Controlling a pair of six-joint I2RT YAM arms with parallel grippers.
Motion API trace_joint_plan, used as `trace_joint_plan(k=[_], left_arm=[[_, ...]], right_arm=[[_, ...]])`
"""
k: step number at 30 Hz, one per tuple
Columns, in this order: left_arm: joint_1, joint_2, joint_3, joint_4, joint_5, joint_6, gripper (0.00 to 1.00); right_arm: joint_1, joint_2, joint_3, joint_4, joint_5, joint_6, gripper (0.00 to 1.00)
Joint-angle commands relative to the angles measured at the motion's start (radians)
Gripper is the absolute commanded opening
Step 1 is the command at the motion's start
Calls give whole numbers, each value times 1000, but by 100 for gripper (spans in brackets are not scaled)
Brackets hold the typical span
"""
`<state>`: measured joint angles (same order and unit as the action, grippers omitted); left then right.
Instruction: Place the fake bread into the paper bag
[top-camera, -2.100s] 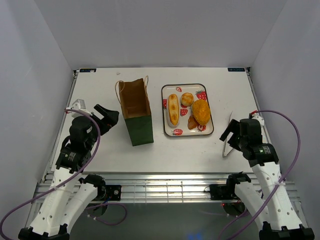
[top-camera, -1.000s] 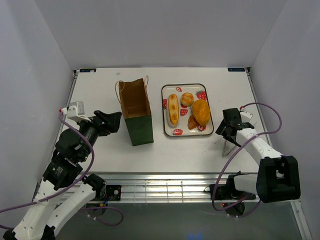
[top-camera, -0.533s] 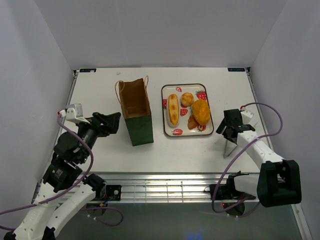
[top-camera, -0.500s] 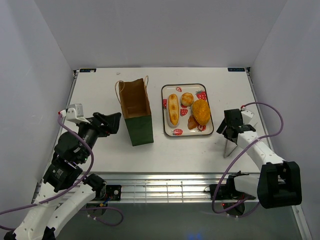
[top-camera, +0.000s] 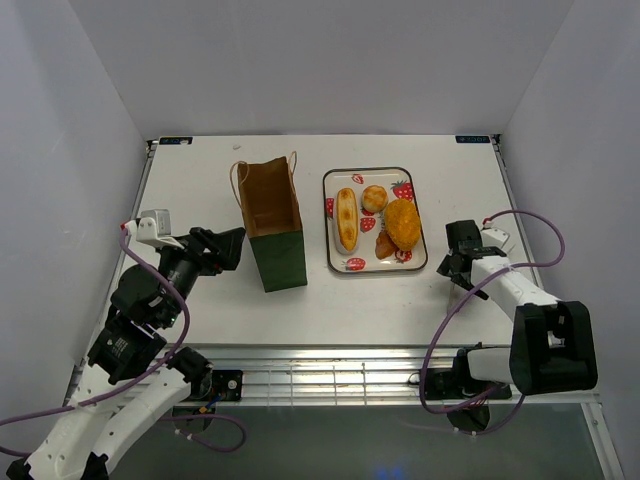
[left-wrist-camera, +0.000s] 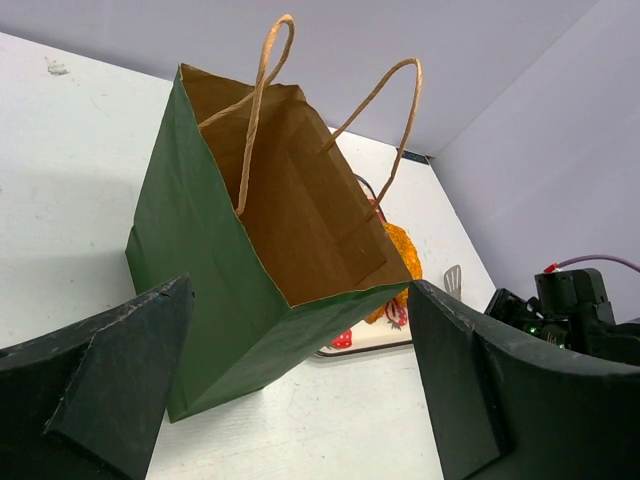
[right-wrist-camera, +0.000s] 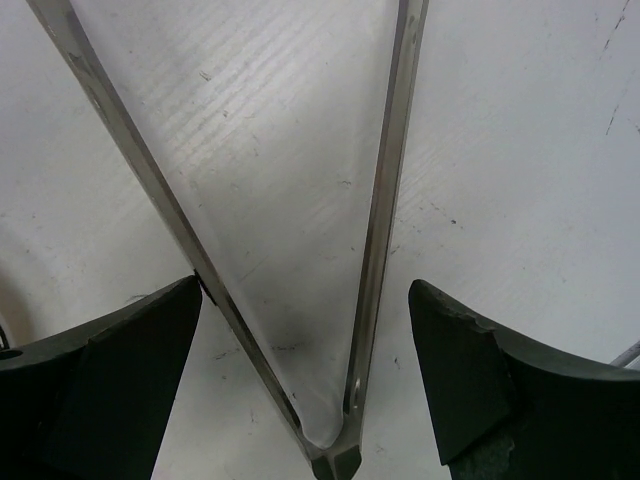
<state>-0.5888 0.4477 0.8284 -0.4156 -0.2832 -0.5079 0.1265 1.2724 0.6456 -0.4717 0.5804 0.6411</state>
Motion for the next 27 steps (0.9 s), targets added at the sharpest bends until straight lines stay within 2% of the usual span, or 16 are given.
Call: trace_joint_plan(k=[1, 6, 11, 16, 21, 23, 27], left_arm=[[-11, -9, 0, 23, -19, 26, 98], [-20, -7, -6, 29, -27, 34, 98], [-22, 0, -2, 24, -24, 34, 98], [-22, 2, -5, 37, -8, 26, 98], [-22, 3, -3, 47, 1, 25, 98], [-22, 5, -2, 47, 3, 23, 98], [-22, 11, 2, 44, 9, 26, 98]], right_arm=[[-2, 28, -20, 39, 36, 31, 90], [-2, 59, -46, 134, 15, 19, 91], [-4, 85, -46, 206, 32, 9, 100], [-5, 102, -43, 219, 1, 22, 89], [-5, 125, -32, 202, -16, 40, 67], [-5, 124, -37, 208, -19, 40, 62], [-5, 105, -35, 211, -19, 40, 59]])
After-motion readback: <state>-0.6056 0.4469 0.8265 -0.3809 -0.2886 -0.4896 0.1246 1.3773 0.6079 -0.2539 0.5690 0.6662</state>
